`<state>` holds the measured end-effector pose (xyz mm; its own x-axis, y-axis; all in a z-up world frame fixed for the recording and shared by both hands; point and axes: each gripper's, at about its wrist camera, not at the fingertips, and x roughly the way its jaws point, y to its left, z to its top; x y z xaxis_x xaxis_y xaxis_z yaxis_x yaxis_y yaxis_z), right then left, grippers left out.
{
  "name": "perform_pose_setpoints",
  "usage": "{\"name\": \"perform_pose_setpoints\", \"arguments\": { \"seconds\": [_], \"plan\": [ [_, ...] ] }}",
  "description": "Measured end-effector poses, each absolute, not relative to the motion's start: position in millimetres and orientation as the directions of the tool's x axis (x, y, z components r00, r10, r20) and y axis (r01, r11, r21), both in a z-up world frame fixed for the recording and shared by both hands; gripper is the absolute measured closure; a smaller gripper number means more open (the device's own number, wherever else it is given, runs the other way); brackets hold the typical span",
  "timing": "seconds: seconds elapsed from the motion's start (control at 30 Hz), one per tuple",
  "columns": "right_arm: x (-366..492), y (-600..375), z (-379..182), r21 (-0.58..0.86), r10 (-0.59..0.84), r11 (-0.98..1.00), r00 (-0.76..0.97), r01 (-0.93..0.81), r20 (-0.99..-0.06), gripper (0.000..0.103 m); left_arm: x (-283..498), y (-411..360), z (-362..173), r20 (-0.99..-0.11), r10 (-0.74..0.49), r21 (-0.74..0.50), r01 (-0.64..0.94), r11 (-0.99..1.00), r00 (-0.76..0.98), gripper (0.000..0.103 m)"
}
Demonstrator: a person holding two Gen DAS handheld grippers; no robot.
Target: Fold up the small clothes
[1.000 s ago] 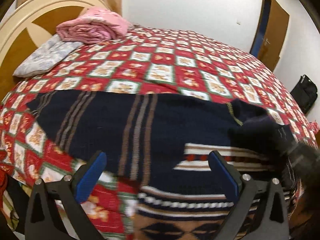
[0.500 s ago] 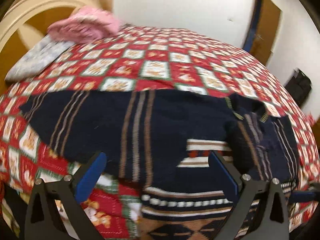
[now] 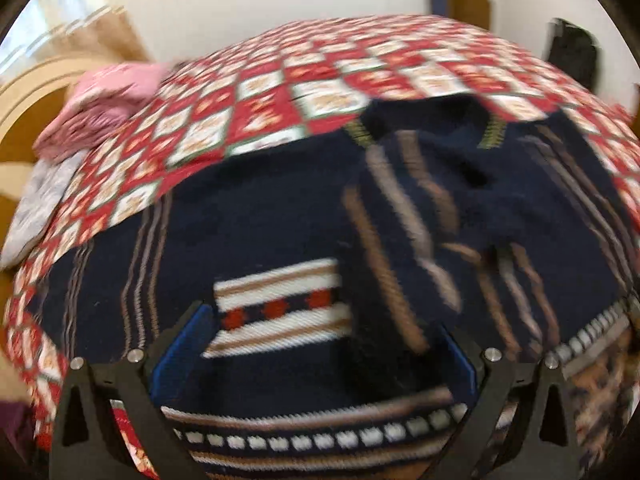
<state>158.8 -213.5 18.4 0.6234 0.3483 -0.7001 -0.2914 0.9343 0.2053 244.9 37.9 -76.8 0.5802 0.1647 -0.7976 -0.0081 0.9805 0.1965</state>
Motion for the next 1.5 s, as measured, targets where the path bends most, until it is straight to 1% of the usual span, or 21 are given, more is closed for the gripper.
{"name": "perform_pose_setpoints", "arguments": {
  "seconds": [0.1,0.17,0.27,0.37,0.5,0.57,0.63,0.67,0.73,0.8,0.83,0.93,1.0,1.07,1.13,1.2,1.23,1.33,1.4,1.43,1.5],
  "plan": [
    [183.7,-195.3,-3.1,0.183,0.341,0.934,0.611,-0.307,-0.714,0.043,250.9,57.6,-71.7,-0.802,0.177,0.135,-0.117,0.984,0.571,0.000],
    [199.4,-181.3,-21.1,0.170,0.333,0.934,0.597,-0.313,-0.730,0.043,254.6,63.6,-67.0,-0.800,0.181,0.113,-0.152,0.982,0.572,0.000],
    [221.6,-168.9,-53.5,0.145,0.283,0.949,0.561,-0.279,-0.778,0.043,255.3,55.5,-66.3,-0.787,0.205,0.134,-0.163,0.977,0.581,0.000],
    [227.3,-175.4,-75.7,0.162,0.266,0.958,0.519,-0.237,-0.813,0.043,257.8,55.2,-67.5,-0.777,0.233,0.158,-0.178,0.971,0.585,0.000],
    [222.8,-185.9,-84.2,0.172,0.264,0.960,0.523,-0.219,-0.810,0.043,263.9,75.1,-75.3,-0.778,0.271,0.160,-0.238,0.958,0.567,0.000],
    [224.1,-187.0,-85.6,0.169,0.255,0.964,0.521,-0.207,-0.814,0.043,262.3,96.5,-75.0,-0.791,0.267,0.108,-0.305,0.946,0.550,0.000],
    [225.6,-187.2,-86.6,0.170,0.252,0.965,0.518,-0.201,-0.817,0.043,256.6,127.4,-76.8,-0.824,0.198,-0.008,-0.360,0.933,0.531,0.000],
    [226.3,-186.4,-86.4,0.165,0.248,0.966,0.518,-0.200,-0.819,0.043,252.2,138.9,-76.8,-0.827,0.192,-0.030,-0.383,0.923,0.529,0.000],
    [226.4,-185.6,-86.6,0.157,0.239,0.968,0.519,-0.197,-0.821,0.043,240.7,153.0,-74.1,-0.812,0.253,0.014,-0.415,0.910,0.526,0.000],
    [226.9,-184.5,-87.1,0.148,0.231,0.969,0.521,-0.196,-0.821,0.043,227.2,166.8,-66.4,-0.774,0.360,0.090,-0.471,0.877,0.521,0.000],
    [226.3,-183.6,-87.2,0.144,0.228,0.970,0.524,-0.196,-0.821,0.043,223.2,171.1,-64.8,-0.769,0.366,0.088,-0.481,0.872,0.524,0.000],
    [225.0,-181.3,-87.6,0.128,0.217,0.971,0.528,-0.200,-0.821,0.043,215.5,184.9,-57.7,-0.778,0.305,0.013,-0.472,0.882,0.549,0.000],
    [223.8,-181.8,-84.2,0.135,0.221,0.971,0.533,-0.195,-0.817,0.043,214.5,183.4,-51.9,-0.764,0.257,-0.030,-0.431,0.902,0.592,0.000],
    [216.5,-186.4,-72.4,0.187,0.262,0.964,0.564,-0.188,-0.784,0.043,218.7,176.2,-49.9,-0.758,0.201,-0.060,-0.373,0.926,0.621,0.000],
    [208.4,-192.5,-57.2,0.191,0.267,0.963,0.607,-0.188,-0.749,0.043,226.1,166.5,-49.6,-0.751,0.172,-0.054,-0.320,0.946,0.638,0.000],
    [197.4,-200.6,-35.9,0.117,0.198,0.979,0.673,-0.164,-0.713,0.043,230.1,158.7,-46.5,-0.745,0.181,-0.030,-0.303,0.953,0.643,0.000],
    [192.2,-207.4,-22.7,0.059,0.146,0.988,0.709,-0.146,-0.690,0.043,230.6,153.0,-43.6,-0.737,0.160,-0.040,-0.278,0.960,0.657,0.000],
    [187.3,-226.2,4.6,-0.027,0.092,0.989,0.758,-0.143,-0.645,0.043,231.5,133.2,-40.5,-0.714,0.143,-0.020,-0.224,0.974,0.685,0.000],
    [191.9,-235.5,13.0,-0.039,0.100,0.986,0.762,-0.161,-0.640,0.052,237.5,121.6,-45.9,-0.722,0.163,0.018,-0.217,0.976,0.673,0.000],
    [199.3,-238.4,12.6,-0.028,0.114,0.984,0.746,-0.175,-0.656,0.062,240.0,118.0,-49.6,-0.733,0.160,0.021,-0.213,0.977,0.661,0.000],
    [218.2,-242.5,5.0,0.024,0.160,0.980,0.712,-0.197,-0.684,0.063,245.0,113.4,-57.8,-0.757,0.157,0.017,-0.221,0.975,0.635,0.000]
  ]
}}
